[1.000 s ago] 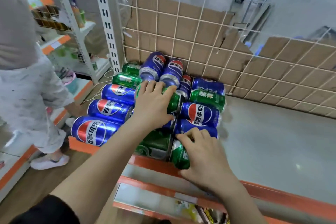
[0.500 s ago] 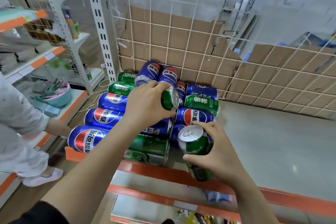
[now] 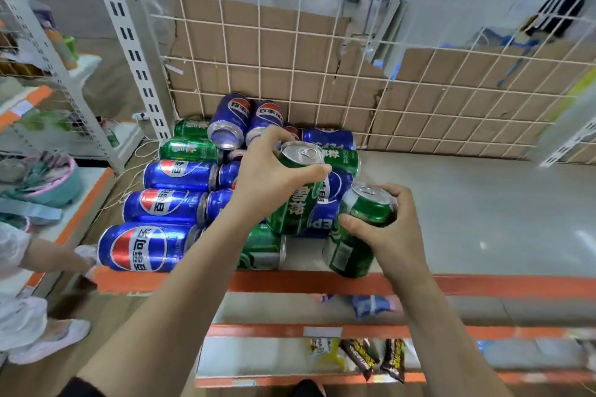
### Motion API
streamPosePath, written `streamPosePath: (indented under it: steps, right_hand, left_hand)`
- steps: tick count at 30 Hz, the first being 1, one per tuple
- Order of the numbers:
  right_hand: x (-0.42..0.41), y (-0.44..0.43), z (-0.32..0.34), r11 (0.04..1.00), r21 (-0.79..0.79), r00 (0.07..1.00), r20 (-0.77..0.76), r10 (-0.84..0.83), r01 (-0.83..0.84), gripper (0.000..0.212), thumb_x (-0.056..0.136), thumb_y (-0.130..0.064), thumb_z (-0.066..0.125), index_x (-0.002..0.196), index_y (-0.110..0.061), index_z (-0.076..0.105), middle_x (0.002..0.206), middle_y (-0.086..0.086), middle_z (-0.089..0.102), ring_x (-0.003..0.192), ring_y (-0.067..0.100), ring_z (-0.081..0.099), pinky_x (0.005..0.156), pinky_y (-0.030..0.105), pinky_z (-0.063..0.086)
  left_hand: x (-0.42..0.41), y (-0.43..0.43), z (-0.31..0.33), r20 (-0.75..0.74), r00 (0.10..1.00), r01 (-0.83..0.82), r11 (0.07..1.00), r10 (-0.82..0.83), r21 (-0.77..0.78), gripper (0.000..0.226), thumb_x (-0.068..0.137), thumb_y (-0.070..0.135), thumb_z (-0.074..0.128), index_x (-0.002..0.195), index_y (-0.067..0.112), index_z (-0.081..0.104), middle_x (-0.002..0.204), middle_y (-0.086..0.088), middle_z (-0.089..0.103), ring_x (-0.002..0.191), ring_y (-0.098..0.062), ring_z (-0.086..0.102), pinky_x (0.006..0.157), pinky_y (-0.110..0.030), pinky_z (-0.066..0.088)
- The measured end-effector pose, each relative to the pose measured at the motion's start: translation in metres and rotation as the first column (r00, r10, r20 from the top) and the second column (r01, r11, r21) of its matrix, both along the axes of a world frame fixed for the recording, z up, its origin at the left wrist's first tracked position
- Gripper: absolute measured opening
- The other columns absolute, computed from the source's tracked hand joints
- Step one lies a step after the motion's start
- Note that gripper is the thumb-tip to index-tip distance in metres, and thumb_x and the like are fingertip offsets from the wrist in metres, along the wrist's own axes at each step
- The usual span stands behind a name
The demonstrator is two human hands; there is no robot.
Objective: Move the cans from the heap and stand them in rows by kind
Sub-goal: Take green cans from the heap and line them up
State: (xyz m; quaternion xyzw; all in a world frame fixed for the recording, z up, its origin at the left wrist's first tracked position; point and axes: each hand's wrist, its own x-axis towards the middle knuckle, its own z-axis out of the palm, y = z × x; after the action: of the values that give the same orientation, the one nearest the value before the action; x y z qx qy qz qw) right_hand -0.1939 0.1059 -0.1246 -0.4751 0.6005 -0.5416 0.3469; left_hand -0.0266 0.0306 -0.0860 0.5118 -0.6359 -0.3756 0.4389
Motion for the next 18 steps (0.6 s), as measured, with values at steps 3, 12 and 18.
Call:
streamPosePath:
  steps: [3,12,18]
  right_hand:
    - [-0.006,0.011,0.003,0.997,0.017,0.994,0.081,-0.080,0.079,0.061,0.063,-0.006,0.082,0.107,-0.024,0.044,0.107,-0.005,0.057,0.100,0.014,0.060,0.082,0.032,0.052]
    - [-0.063,0.074,0.017,0.976,0.053,0.977,0.004,-0.214,0.213,0.052,0.067,-0.043,0.068,0.110,-0.029,0.043,0.105,-0.010,0.057,0.096,0.002,0.057,0.081,0.022,0.048]
    - [-0.146,0.124,0.010,0.933,0.115,0.930,0.108,-0.352,0.340,0.030,0.088,-0.028,0.061,0.114,-0.028,0.047,0.111,0.001,0.058,0.103,0.016,0.058,0.090,0.037,0.049]
  left_hand:
    - [-0.018,0.014,0.001,-0.009,0.993,0.118,0.992,-0.118,0.036,0.049,0.058,0.041,0.083,0.093,0.025,0.053,0.094,0.004,0.061,0.092,-0.017,0.059,0.078,-0.034,0.048]
    - [-0.097,0.060,0.004,-0.182,0.892,0.445,0.874,-0.413,0.196,0.056,0.046,0.047,0.078,0.091,0.030,0.049,0.092,0.002,0.066,0.086,-0.021,0.066,0.080,-0.043,0.054]
    - [-0.190,0.094,-0.003,-0.184,0.852,0.523,0.812,-0.490,0.258,0.052,0.051,0.039,0.082,0.088,0.022,0.050,0.083,0.002,0.064,0.073,-0.014,0.063,0.066,-0.029,0.049]
